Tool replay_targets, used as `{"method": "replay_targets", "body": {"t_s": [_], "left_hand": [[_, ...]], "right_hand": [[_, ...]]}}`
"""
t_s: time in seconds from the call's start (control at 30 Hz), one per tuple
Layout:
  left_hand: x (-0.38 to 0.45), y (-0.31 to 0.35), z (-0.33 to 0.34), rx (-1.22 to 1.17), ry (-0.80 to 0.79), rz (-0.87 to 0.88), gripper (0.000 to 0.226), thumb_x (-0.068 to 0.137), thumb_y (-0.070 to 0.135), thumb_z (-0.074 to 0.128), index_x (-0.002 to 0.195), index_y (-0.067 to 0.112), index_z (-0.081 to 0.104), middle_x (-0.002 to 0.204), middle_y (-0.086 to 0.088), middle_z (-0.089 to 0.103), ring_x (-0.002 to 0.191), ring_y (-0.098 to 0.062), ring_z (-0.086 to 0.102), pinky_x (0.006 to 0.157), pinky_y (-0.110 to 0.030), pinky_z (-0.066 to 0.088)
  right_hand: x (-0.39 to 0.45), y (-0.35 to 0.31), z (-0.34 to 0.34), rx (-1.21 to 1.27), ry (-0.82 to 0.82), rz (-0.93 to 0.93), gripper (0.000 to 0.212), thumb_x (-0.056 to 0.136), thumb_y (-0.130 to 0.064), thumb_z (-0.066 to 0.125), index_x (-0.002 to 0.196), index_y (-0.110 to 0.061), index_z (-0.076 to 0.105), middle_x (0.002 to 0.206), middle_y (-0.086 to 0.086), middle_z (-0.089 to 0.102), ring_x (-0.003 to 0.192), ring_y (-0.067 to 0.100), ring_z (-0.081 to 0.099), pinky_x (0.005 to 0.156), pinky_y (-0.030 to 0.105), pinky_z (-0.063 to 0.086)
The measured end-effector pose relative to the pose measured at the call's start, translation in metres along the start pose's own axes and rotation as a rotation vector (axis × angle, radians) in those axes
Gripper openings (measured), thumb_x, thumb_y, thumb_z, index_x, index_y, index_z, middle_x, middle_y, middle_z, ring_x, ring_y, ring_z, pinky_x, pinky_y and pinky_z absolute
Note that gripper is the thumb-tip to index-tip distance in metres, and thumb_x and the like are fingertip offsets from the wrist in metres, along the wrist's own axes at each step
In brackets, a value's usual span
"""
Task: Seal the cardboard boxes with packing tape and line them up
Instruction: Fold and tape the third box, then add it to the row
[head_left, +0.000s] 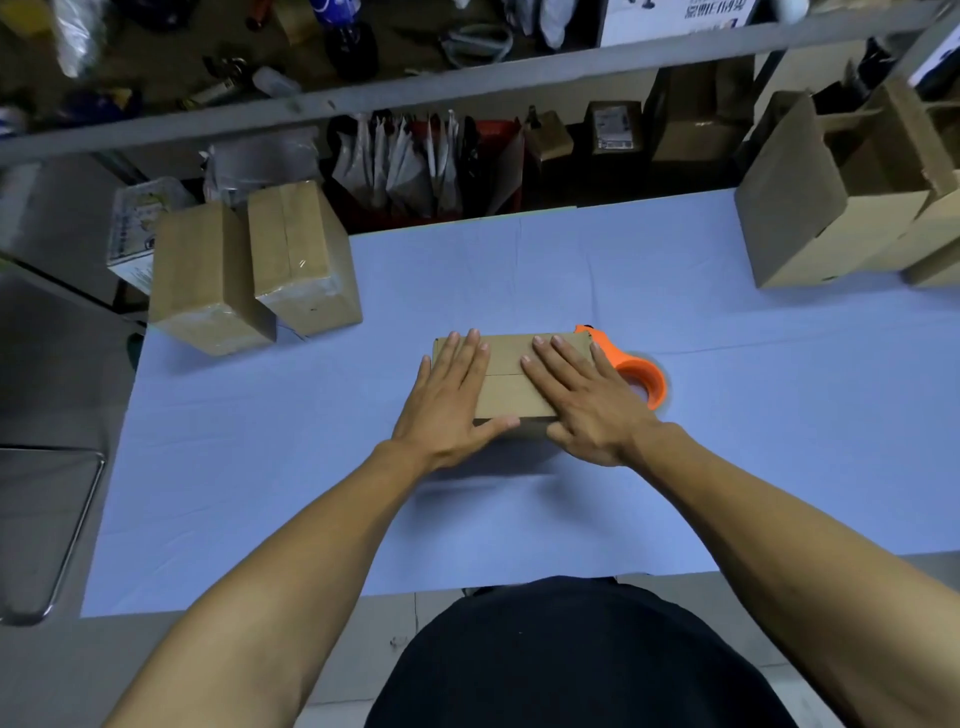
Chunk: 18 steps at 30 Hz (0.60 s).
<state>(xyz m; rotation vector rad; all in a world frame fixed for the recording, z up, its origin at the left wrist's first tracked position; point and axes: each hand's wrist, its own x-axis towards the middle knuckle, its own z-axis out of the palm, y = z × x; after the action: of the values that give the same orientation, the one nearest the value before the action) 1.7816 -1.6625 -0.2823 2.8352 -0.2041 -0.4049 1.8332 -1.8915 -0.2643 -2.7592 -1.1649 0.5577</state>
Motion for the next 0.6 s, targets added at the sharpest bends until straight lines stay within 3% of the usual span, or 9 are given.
{"method": "replay_targets", "body": {"t_s": [0.07, 0.13, 0.2, 0.23, 0.33, 0.4, 0.5, 0.53, 0.6], "left_hand": [[-0.001, 0.001, 0.002, 0.006, 0.014, -0.003, 0.105, 0.082, 0.084, 0.024, 0.158, 0.019, -0.009, 0.161, 0.007, -0.025, 0.144, -0.008, -0.031, 0.120, -0.043, -0.008], [-0.002, 0.003, 0.005, 0.032, 0.032, -0.012, 0.106, 0.081, 0.086, 0.019, 0.158, 0.018, -0.007, 0.161, 0.007, -0.024, 0.146, -0.010, -0.028, 0.120, -0.046, -0.006], [-0.001, 0.001, 0.008, 0.056, 0.051, -0.014, 0.105, 0.082, 0.086, 0.016, 0.158, 0.018, -0.006, 0.162, 0.006, -0.022, 0.147, -0.012, -0.026, 0.120, -0.046, -0.006], [-0.001, 0.001, 0.009, 0.064, 0.055, -0.017, 0.104, 0.082, 0.085, 0.016, 0.158, 0.018, -0.006, 0.162, 0.005, -0.021, 0.148, -0.013, -0.025, 0.120, -0.046, -0.006], [0.000, 0.000, 0.011, 0.072, 0.070, -0.017, 0.104, 0.083, 0.085, 0.018, 0.158, 0.017, -0.004, 0.164, 0.004, -0.017, 0.150, -0.016, -0.020, 0.119, -0.046, -0.006], [0.001, 0.000, 0.012, 0.072, 0.080, -0.011, 0.104, 0.084, 0.084, 0.021, 0.159, 0.016, -0.002, 0.165, 0.003, -0.014, 0.152, -0.017, -0.016, 0.119, -0.047, -0.005], [0.001, -0.001, 0.012, 0.073, 0.087, -0.008, 0.104, 0.085, 0.084, 0.021, 0.159, 0.015, -0.001, 0.165, 0.001, -0.013, 0.152, -0.018, -0.015, 0.120, -0.046, -0.005], [0.001, -0.001, 0.012, 0.070, 0.088, -0.005, 0.104, 0.085, 0.084, 0.022, 0.159, 0.015, -0.001, 0.165, 0.001, -0.013, 0.152, -0.019, -0.015, 0.120, -0.046, -0.006], [0.000, -0.001, 0.011, 0.058, 0.087, -0.001, 0.104, 0.085, 0.083, 0.023, 0.159, 0.014, -0.002, 0.165, 0.001, -0.013, 0.152, -0.019, -0.016, 0.120, -0.044, -0.007]], "right_hand": [[-0.004, 0.006, 0.000, 0.178, 0.049, -0.013, 0.078, 0.097, -0.038, 0.048, 0.158, -0.021, 0.003, 0.165, 0.002, -0.010, 0.152, 0.017, -0.010, 0.122, 0.044, -0.008], [-0.012, 0.011, 0.004, 0.428, 0.272, 0.089, 0.064, 0.099, -0.038, 0.049, 0.156, -0.018, 0.026, 0.164, 0.006, 0.015, 0.151, 0.016, 0.011, 0.121, 0.038, 0.012], [-0.015, 0.019, 0.013, 0.578, 0.575, 0.366, 0.044, 0.099, -0.029, 0.045, 0.142, -0.019, 0.049, 0.145, 0.008, 0.047, 0.134, 0.017, 0.040, 0.104, 0.034, 0.035], [-0.015, 0.025, 0.018, 0.593, 0.621, 0.510, 0.035, 0.099, -0.025, 0.043, 0.132, -0.017, 0.055, 0.130, 0.009, 0.056, 0.121, 0.022, 0.048, 0.091, 0.032, 0.039], [-0.008, 0.034, 0.033, 0.594, 0.373, 0.667, 0.030, 0.099, -0.038, 0.044, 0.115, -0.013, 0.050, 0.099, 0.006, 0.060, 0.091, 0.030, 0.059, 0.066, 0.033, 0.040], [-0.003, 0.035, 0.039, 0.618, 0.281, 0.638, 0.046, 0.097, -0.045, 0.045, 0.133, -0.016, 0.040, 0.090, 0.002, 0.059, 0.079, 0.029, 0.059, 0.058, 0.034, 0.041], [0.007, 0.036, 0.041, 0.501, 0.148, 0.595, 0.081, 0.094, -0.025, 0.054, 0.156, -0.012, 0.003, 0.089, 0.007, 0.062, 0.076, 0.029, 0.060, 0.060, 0.041, 0.051], [0.010, 0.036, 0.042, 0.476, 0.134, 0.605, 0.085, 0.092, -0.019, 0.056, 0.156, -0.011, 0.000, 0.090, 0.010, 0.062, 0.077, 0.031, 0.061, 0.063, 0.044, 0.053], [0.012, 0.038, 0.038, 0.469, 0.149, 0.637, 0.080, 0.089, -0.012, 0.056, 0.155, -0.011, 0.009, 0.090, 0.013, 0.063, 0.076, 0.033, 0.060, 0.064, 0.045, 0.053]]}}
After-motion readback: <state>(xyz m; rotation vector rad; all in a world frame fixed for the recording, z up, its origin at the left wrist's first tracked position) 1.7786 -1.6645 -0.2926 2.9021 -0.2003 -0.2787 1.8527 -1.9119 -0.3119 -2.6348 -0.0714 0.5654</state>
